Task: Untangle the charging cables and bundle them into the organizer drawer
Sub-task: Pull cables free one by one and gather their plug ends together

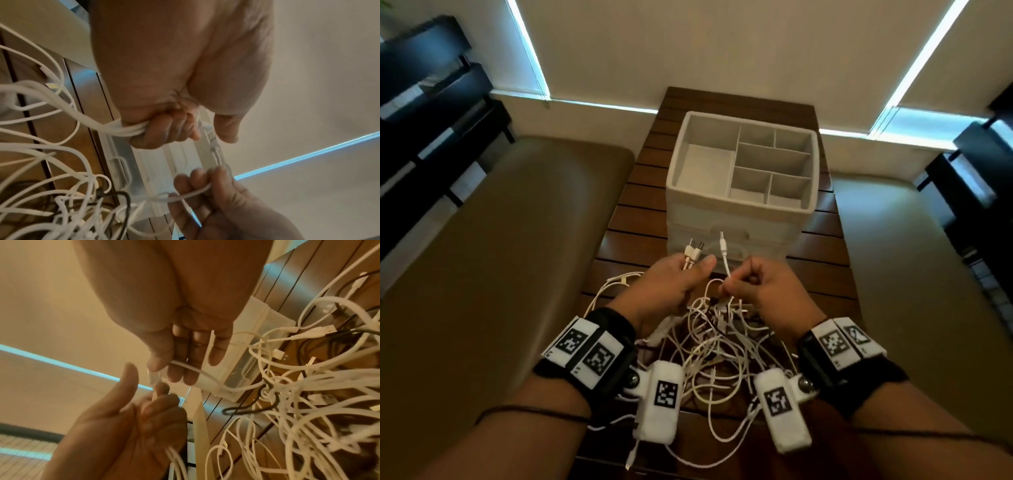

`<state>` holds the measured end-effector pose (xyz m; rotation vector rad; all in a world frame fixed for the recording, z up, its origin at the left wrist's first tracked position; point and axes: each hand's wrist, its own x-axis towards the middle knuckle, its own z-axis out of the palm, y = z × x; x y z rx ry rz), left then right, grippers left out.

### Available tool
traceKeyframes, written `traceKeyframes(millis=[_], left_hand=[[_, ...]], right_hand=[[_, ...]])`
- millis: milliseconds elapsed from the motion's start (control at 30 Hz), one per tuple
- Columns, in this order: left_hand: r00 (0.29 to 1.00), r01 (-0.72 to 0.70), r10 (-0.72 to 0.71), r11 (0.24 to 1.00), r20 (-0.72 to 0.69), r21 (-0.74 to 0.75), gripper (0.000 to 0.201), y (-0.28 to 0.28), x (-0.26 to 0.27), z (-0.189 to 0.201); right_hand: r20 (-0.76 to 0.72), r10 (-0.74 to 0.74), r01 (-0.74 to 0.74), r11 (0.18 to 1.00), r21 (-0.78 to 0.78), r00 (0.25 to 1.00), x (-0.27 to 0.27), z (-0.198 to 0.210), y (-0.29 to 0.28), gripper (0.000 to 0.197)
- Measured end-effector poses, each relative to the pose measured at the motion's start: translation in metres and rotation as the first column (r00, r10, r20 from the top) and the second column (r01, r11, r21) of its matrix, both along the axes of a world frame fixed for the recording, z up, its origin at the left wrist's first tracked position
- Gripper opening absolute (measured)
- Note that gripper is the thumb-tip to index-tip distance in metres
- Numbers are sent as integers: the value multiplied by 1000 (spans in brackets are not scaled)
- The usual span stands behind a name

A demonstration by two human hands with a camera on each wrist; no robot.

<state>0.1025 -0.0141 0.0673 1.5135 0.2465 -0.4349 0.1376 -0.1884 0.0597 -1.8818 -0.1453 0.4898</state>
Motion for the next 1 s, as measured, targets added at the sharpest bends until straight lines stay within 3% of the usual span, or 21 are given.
traceKeyframes(millis=[200,367,567,600,633,667,700,733,800,833,867,1000], left_hand=[[996,-26,30,998,86,-53,27,-19,-7,7],[984,-131,129,991,123,8,36,-24,-9,7],[926,-300,353,903,135,-306,35,-15,-2,43],[922,-280,336,922,192,-269,34,-12,-1,53],[918,-247,271,962,289,-117,33,-5,-1,61],[908,-203,131,969,397,144,31,3,0,67],[889,-166,-48,892,455,420,27,12,-1,71],[870,-137,-218,753,441,643,24,21,-2,74],[859,-112,-397,471,324,875,25,29,-9,70],[859,-107,-425,396,286,912,25,28,-12,68],[863,-89,-430,385,264,919,26,23,-14,63],[903,-13,-331,616,273,787,27,11,-12,49]], right_hand=[[195,47,-38,998,-53,980,-25,0,8,26],[209,79,-65,995,-72,975,-31,-2,10,16],[135,368,-330,912,-243,920,-29,-20,-5,17],[127,372,-328,904,-274,920,-26,-21,-8,14],[116,358,-315,906,-283,926,-23,-20,-10,12],[114,328,-291,921,-259,938,-20,-17,-13,11],[116,297,-267,939,-218,948,-17,-12,-14,12],[127,275,-251,952,-177,953,-12,-4,-14,12],[162,276,-254,957,-143,947,-8,11,-9,8],[192,295,-266,950,-160,936,-6,18,-5,8],[222,316,-279,943,-182,923,-4,22,0,8],[318,293,-274,956,-102,902,5,26,14,6]])
